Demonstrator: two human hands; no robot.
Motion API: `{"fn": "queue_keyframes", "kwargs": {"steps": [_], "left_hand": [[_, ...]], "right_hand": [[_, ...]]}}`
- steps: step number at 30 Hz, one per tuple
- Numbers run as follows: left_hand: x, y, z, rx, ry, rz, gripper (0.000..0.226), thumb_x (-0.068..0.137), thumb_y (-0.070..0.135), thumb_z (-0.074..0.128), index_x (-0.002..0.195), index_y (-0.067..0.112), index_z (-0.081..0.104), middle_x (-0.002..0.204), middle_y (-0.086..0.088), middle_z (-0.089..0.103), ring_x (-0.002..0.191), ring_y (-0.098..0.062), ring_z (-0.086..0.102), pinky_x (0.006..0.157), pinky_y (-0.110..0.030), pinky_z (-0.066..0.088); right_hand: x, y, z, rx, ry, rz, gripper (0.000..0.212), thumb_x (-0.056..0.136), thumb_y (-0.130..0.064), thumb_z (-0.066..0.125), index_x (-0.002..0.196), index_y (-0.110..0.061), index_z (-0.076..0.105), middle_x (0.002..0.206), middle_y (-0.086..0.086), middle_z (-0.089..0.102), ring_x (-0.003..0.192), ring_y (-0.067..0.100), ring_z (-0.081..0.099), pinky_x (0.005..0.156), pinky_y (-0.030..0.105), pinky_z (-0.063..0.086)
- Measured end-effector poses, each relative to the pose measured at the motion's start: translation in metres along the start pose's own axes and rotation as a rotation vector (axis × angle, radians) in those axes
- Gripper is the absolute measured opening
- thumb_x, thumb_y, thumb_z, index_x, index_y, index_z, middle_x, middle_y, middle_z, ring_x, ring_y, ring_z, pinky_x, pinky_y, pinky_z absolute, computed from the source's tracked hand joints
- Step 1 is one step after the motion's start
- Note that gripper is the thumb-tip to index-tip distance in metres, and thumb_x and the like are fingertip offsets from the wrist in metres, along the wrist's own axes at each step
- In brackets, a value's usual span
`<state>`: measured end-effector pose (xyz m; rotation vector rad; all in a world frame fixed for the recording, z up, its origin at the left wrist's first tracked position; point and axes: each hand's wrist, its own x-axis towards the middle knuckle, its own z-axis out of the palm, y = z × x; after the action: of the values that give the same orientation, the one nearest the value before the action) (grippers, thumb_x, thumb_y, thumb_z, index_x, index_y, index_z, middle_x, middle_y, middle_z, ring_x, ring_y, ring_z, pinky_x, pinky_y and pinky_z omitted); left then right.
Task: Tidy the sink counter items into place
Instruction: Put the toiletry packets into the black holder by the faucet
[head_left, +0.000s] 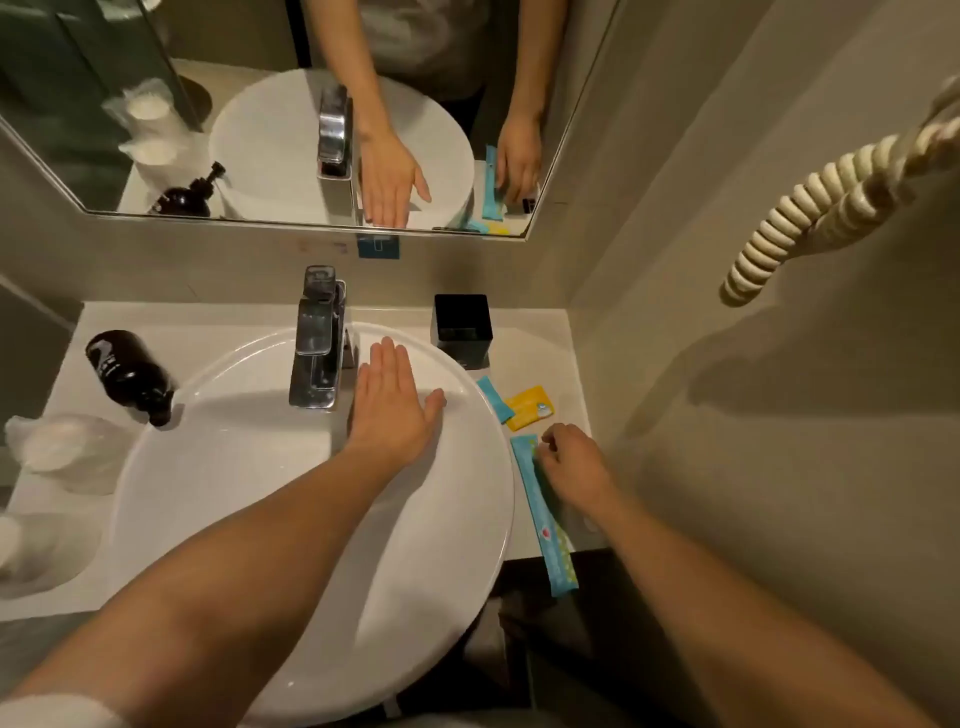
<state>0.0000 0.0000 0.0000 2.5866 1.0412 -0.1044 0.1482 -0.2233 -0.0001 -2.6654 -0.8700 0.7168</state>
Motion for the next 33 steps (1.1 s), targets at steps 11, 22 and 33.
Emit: {"fn": "queue_keyframes", "kwargs": {"steps": [11, 22, 33], "left_hand": [[0.002, -0.007, 0.008, 0.038, -0.062, 0.016, 0.091, 0.099, 0.070, 0.020, 0.160, 0.011, -0.013, 0.169, -0.010, -0.019, 0.155, -0.028, -0.020, 0.126, -0.047, -0.010], [0.005, -0.009, 0.011, 0.044, -0.027, 0.037, 0.093, 0.099, 0.070, 0.022, 0.160, 0.008, -0.011, 0.169, -0.013, -0.019, 0.155, -0.029, -0.021, 0.124, -0.044, -0.015], [0.009, 0.000, 0.019, -0.009, 0.014, -0.059, 0.085, 0.099, 0.068, 0.008, 0.159, 0.012, -0.015, 0.170, -0.008, -0.018, 0.155, -0.025, -0.020, 0.126, -0.046, -0.009]], "right_hand": [[-0.002, -0.013, 0.007, 0.021, -0.091, 0.159, 0.038, 0.087, -0.038, 0.076, 0.108, -0.017, 0.052, 0.105, 0.006, 0.064, 0.094, 0.024, 0.064, 0.078, 0.043, 0.058], [-0.001, -0.012, 0.015, 0.200, -0.068, 0.214, 0.023, 0.094, -0.029, 0.070, 0.095, -0.016, 0.051, 0.095, 0.003, 0.064, 0.082, 0.018, 0.061, 0.056, 0.025, 0.042], [0.013, -0.037, -0.052, 0.561, 0.058, 0.144, 0.024, 0.092, -0.016, 0.070, 0.080, -0.002, 0.054, 0.072, 0.005, 0.055, 0.069, 0.017, 0.055, 0.066, 0.035, 0.048]]}}
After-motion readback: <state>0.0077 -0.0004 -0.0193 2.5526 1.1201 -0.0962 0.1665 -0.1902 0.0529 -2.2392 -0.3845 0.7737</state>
